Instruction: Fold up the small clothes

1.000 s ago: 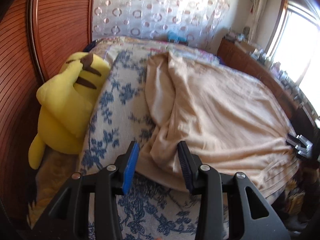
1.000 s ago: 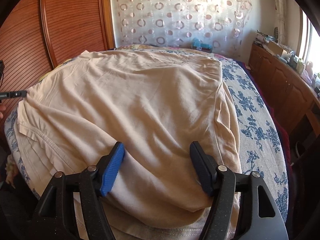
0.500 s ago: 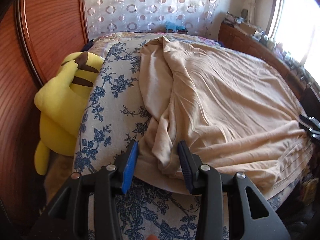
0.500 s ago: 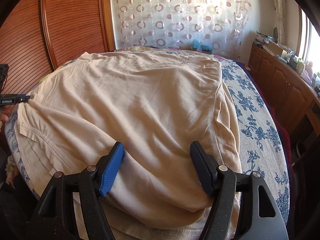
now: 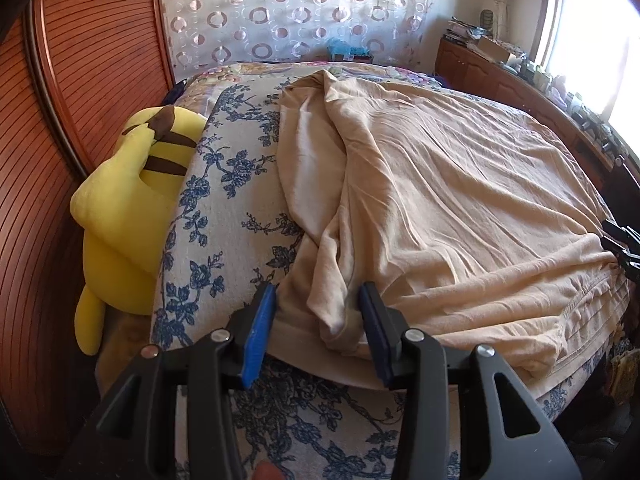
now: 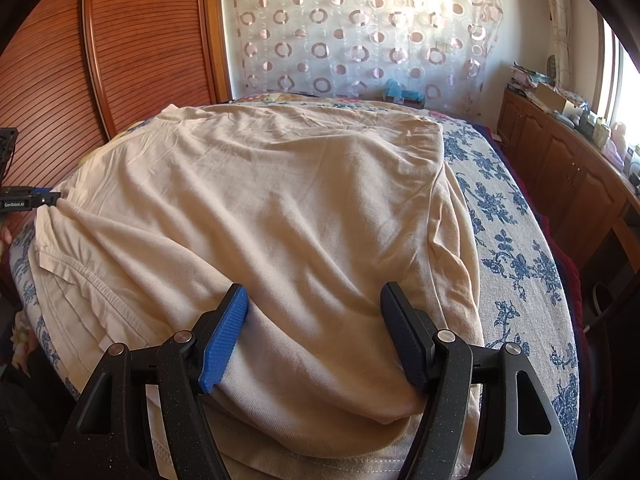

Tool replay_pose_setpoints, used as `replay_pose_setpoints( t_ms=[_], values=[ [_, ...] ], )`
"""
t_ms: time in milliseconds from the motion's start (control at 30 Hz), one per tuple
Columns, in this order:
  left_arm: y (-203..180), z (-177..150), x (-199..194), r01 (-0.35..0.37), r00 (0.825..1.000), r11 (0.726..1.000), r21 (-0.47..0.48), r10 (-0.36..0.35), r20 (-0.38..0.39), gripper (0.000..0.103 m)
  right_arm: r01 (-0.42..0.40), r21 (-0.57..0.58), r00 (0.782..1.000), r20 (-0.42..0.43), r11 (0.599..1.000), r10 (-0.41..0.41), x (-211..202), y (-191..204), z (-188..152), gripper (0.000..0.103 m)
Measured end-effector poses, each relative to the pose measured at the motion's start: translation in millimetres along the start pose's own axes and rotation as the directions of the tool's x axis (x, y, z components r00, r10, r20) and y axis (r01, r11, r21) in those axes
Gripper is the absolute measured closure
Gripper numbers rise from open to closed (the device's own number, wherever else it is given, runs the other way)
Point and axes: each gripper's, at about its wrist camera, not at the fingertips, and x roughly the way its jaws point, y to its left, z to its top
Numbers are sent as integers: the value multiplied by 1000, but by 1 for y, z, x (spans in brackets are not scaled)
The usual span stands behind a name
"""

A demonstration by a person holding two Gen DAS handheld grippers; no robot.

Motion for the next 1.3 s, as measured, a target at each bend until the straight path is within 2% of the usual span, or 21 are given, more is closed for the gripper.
replay_pose_setpoints(
  t_ms=[100,300,367,433,533,633,700,900,967,1100,1300],
  values=[
    [3,1,3,3,1000,1000,10,-3,12,48,0,1,1000,0,1000,0,0,0,0,33],
    [0,-4,0,3,999,1000,14,-3,32,48,-1,1,1000,0,1000,1,0,0,1,33],
    [-4,-6,-3,51,998,998,30,-52,33,78,-1,1,1000,0,1000,1,0,0,0,32],
    [-6,-7,-5,100,995,995,28,-100,24,98,0,0,1000,0,1000,0,0,0,0,33],
    [-15,-6,-12,124,991,992,40,-125,47,100,0,1,1000,1,1000,0,0,0,0,32],
    [-25,1,-29,185,977,982,28,-187,105,100,-1,1,1000,1,1000,1,0,0,0,33],
    [-37,10,-43,200,968,979,47,-205,148,101,-4,2,1000,1,1000,4,0,0,0,33],
    [-96,52,-74,276,925,949,154,-306,224,101,-16,49,1000,22,999,15,-20,-14,4,33],
    [-124,67,-78,317,906,927,200,-359,225,101,-7,57,999,36,998,5,-31,-20,5,32],
    [-192,97,-82,397,861,866,304,-466,202,101,15,76,998,59,997,-19,-50,-33,5,33],
    [-285,123,-94,479,804,769,424,-578,139,101,40,121,995,84,992,-51,-74,-49,-4,32]
  ],
)
